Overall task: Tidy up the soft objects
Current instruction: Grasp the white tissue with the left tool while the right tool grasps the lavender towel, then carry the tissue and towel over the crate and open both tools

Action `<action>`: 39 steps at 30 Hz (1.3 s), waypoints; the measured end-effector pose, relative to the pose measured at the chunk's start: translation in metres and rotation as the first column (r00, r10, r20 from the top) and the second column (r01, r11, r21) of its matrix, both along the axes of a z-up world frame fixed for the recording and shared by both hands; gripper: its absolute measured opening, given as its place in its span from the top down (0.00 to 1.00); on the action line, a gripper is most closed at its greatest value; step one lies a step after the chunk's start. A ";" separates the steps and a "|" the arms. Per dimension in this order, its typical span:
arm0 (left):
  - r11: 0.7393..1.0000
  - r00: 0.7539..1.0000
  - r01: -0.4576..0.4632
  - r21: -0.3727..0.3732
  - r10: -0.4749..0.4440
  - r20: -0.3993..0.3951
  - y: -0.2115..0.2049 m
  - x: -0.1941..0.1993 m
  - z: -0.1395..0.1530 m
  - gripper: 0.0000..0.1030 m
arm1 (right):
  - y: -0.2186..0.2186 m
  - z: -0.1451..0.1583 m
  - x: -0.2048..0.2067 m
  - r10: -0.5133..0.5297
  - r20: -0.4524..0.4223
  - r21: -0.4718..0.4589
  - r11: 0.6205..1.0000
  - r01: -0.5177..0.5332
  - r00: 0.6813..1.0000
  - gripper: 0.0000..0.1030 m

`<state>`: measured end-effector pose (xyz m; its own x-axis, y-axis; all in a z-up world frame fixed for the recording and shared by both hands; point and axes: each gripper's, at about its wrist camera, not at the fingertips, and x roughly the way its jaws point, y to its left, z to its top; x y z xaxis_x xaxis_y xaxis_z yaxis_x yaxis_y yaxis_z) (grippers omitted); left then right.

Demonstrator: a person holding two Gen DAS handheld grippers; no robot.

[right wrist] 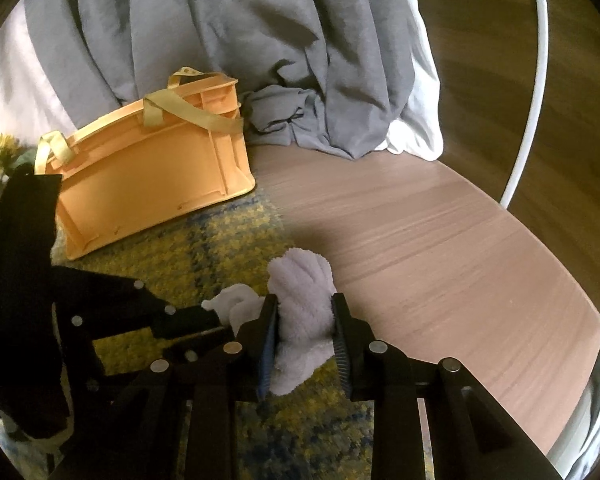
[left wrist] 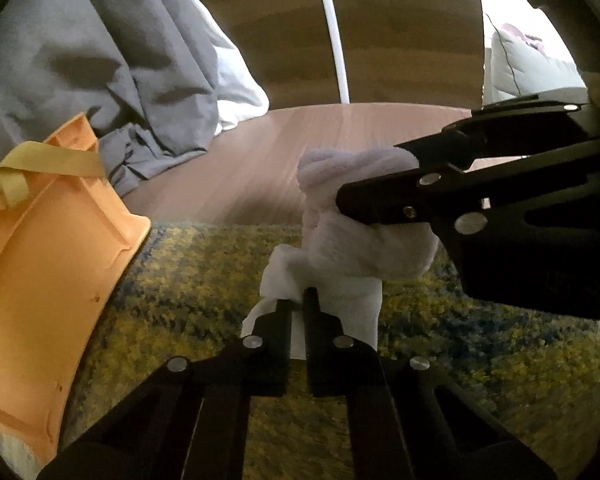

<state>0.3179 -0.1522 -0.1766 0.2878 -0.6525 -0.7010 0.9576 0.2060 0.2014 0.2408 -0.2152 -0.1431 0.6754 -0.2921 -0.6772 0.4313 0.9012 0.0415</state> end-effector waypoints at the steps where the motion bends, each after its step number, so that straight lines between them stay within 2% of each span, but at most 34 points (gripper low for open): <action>1: 1.000 1.000 -0.014 -0.005 0.014 -0.001 0.002 -0.001 0.002 0.93 | 0.000 0.001 -0.002 0.000 0.003 0.000 1.000 0.000 1.000 0.74; 9: 0.986 0.988 -0.155 -0.068 0.152 -0.038 0.020 -0.009 0.022 0.94 | -0.004 0.011 -0.012 0.015 0.034 0.009 1.000 -0.016 0.999 0.75; 13: 0.967 0.971 -0.234 -0.102 0.228 -0.070 0.030 -0.010 0.033 0.94 | -0.007 0.020 -0.016 0.029 0.054 0.017 0.999 -0.030 0.998 0.75; 19: 0.934 0.944 -0.329 -0.141 0.321 -0.077 0.043 -0.014 0.047 0.94 | -0.007 0.036 -0.020 0.061 0.088 -0.003 0.998 -0.061 0.994 0.75; 28: 0.866 0.890 -0.456 -0.206 0.449 -0.082 0.060 -0.028 0.076 0.94 | -0.006 0.066 -0.024 0.135 0.146 -0.031 0.991 -0.132 0.980 0.75; 33: 0.820 0.853 -0.519 -0.242 0.515 -0.083 0.067 -0.033 0.096 0.94 | -0.005 0.080 -0.024 0.184 0.178 -0.039 0.983 -0.180 0.967 0.75; 39: 0.749 0.797 -0.594 -0.293 0.598 -0.086 0.076 -0.041 0.118 0.94 | -0.004 0.097 -0.022 0.244 0.218 -0.052 0.970 -0.239 0.945 0.75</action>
<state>0.2772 -0.0760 -0.0584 0.6942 -0.5166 -0.5012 0.6187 0.7841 0.0486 0.2191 -0.2190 -0.0463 0.8598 -0.1161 -0.4973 0.1831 0.9791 0.0880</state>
